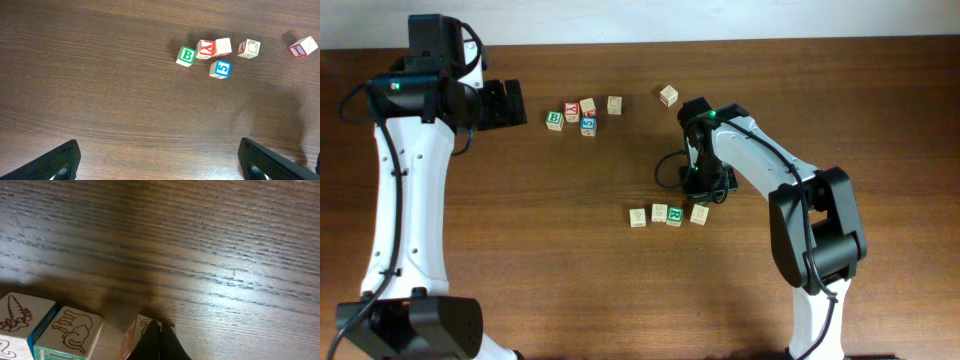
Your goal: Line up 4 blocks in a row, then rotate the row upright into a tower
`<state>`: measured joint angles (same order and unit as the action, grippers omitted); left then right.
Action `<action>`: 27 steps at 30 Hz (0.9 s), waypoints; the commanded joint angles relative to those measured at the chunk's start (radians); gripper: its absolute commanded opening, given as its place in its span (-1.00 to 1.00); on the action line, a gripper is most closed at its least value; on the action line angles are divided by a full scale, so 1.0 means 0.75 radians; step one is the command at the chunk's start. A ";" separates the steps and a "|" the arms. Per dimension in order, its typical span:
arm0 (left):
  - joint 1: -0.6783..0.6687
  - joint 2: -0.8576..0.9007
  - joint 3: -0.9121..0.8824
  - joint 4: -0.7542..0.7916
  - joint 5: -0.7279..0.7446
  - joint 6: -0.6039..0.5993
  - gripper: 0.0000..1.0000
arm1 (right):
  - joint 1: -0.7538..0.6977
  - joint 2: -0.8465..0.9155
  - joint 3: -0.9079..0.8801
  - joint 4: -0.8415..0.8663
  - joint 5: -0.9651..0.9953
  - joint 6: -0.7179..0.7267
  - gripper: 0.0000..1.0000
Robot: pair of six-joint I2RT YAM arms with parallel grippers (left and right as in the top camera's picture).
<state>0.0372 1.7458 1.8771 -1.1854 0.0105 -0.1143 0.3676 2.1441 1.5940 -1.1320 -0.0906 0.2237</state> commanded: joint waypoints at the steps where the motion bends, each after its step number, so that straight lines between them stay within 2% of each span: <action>1: 0.007 -0.005 0.023 0.002 -0.009 -0.012 0.98 | 0.026 -0.010 -0.014 -0.016 -0.076 -0.014 -0.91; 6: 0.007 -0.005 0.023 0.002 -0.009 -0.012 0.98 | 0.045 -0.011 0.043 -0.015 -0.095 -0.003 -0.91; 11: 0.007 -0.005 0.023 0.002 -0.009 -0.012 0.98 | -0.117 -0.011 0.373 -0.354 -0.095 0.003 -0.91; 14: 0.007 -0.005 0.023 0.002 -0.009 -0.012 0.98 | -0.141 -0.011 0.274 -0.426 -0.113 0.002 -0.91; 20: 0.007 -0.005 0.023 0.002 -0.009 -0.012 0.98 | -0.115 -0.011 -0.069 -0.268 -0.270 0.002 -0.91; 27: 0.007 -0.005 0.023 0.002 -0.009 -0.012 0.98 | -0.011 -0.010 -0.094 -0.076 -0.269 -0.010 -0.92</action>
<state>0.0372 1.7458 1.8774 -1.1854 0.0105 -0.1143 0.3328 2.1441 1.5272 -1.2022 -0.2802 0.2276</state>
